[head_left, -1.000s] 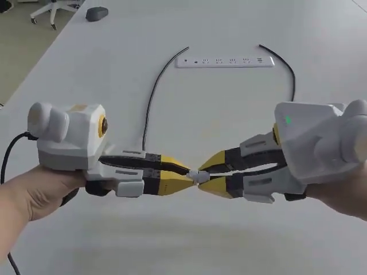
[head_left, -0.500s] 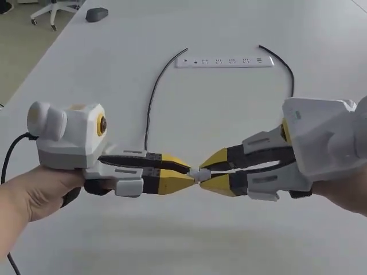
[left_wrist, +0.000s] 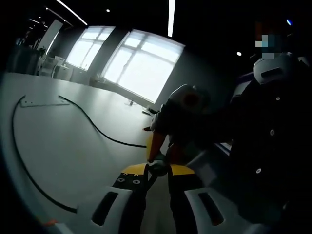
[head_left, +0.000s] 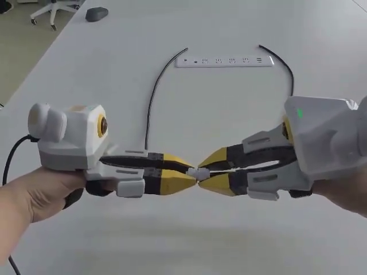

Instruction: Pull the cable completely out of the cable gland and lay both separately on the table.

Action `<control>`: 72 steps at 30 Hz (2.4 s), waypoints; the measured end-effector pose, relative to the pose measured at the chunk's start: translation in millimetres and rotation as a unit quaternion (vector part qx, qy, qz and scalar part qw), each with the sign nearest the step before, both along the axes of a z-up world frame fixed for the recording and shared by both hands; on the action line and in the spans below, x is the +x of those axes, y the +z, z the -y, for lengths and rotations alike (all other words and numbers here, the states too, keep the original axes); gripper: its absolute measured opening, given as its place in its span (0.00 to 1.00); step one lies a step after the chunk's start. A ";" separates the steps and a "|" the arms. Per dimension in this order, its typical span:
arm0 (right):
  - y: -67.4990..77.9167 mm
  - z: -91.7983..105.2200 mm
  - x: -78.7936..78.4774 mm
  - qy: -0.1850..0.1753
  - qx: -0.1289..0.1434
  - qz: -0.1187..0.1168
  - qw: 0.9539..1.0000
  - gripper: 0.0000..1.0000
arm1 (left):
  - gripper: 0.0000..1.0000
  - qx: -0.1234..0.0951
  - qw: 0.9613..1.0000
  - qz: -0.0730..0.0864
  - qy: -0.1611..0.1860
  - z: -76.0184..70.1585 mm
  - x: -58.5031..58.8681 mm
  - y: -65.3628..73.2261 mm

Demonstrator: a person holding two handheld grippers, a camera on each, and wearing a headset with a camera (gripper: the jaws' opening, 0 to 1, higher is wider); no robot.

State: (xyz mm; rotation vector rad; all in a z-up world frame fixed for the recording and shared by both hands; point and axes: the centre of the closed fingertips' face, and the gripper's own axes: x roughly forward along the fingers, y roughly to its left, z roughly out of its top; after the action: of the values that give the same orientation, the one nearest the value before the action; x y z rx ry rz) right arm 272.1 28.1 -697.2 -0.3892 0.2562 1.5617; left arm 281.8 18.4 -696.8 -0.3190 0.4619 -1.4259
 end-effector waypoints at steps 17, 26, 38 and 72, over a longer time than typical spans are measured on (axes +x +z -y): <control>-3.6 0.8 -1.9 0.005 -0.008 0.003 1.000 0.06 | 0.15 0.022 1.000 0.007 0.004 2.7 -0.8 -3.1; -1.6 2.5 1.9 -0.010 -0.017 -0.053 0.998 0.08 | 0.15 0.048 0.999 0.024 0.007 1.3 2.7 -7.5; -10.1 7.6 4.6 -0.039 -0.028 -0.151 0.987 0.14 | 0.14 0.057 0.997 0.043 -0.003 2.5 -1.0 -6.4; -5.9 2.6 -3.2 -0.029 -0.010 -0.170 0.985 0.07 | 0.14 0.059 0.996 0.064 -0.011 3.7 -0.7 -3.2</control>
State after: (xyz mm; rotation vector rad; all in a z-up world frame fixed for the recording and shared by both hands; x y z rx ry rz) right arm 269.0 25.5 -703.1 -0.1264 0.5443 1.5641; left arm 281.0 14.7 -700.0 -0.1268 0.4446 -1.4239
